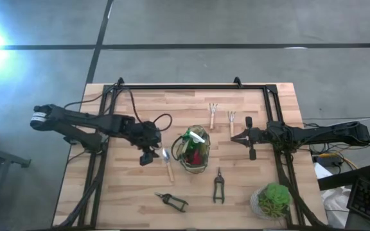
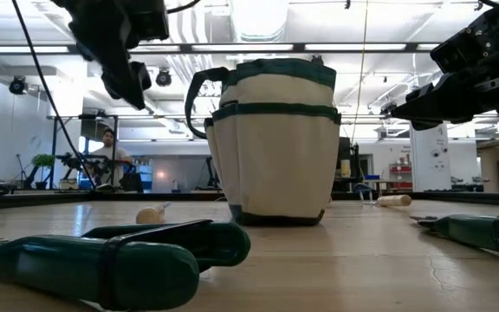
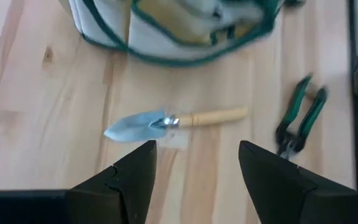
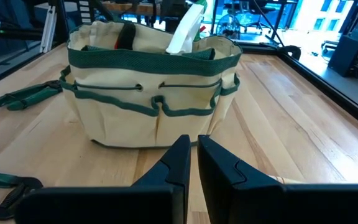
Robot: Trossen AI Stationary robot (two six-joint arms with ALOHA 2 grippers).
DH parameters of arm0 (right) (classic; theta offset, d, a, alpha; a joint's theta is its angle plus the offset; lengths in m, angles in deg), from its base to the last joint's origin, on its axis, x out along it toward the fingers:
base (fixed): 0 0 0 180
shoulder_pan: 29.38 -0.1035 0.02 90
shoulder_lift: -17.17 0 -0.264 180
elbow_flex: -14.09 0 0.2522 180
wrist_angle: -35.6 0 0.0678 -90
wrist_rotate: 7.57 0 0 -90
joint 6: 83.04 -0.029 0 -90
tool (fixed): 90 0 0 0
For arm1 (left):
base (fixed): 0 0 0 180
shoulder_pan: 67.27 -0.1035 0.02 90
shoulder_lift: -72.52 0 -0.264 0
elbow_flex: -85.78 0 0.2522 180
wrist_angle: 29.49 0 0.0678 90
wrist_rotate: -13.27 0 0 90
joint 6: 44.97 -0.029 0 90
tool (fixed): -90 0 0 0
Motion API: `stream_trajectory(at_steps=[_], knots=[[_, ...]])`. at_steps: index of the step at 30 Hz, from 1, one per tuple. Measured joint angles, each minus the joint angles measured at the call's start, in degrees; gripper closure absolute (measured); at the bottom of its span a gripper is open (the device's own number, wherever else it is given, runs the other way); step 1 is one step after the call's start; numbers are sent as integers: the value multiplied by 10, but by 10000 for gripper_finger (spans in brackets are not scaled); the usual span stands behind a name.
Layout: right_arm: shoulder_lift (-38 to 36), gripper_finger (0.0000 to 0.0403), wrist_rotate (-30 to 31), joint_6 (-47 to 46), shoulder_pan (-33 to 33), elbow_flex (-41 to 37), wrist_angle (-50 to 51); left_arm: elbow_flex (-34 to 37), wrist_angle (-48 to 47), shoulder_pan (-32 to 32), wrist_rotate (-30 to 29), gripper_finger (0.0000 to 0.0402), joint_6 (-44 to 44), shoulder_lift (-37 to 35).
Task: Pick & Place Garden tools in Gardening bag
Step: Put the left green shear scissors into the white gardening bag
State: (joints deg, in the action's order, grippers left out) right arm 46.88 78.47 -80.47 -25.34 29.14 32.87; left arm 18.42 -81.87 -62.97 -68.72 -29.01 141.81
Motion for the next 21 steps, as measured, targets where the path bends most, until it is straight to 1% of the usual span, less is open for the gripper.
stream_trajectory(at_steps=[5, 8, 17, 21], knots=[[0, 376, 0, 0, 0, 0, 0, 15, 2, 0, 0, 181, -68, 0], [0, 376, 0, 0, 0, 0, 0, 27, 12, 0, 0, 186, -87, 0], [0, 376, 0, 0, 0, 0, 0, 77, 80, 5, -1, 191, -85, 0], [0, 376, 0, 0, 0, 0, 0, 90, 111, 6, -1, 191, -47, 0]])
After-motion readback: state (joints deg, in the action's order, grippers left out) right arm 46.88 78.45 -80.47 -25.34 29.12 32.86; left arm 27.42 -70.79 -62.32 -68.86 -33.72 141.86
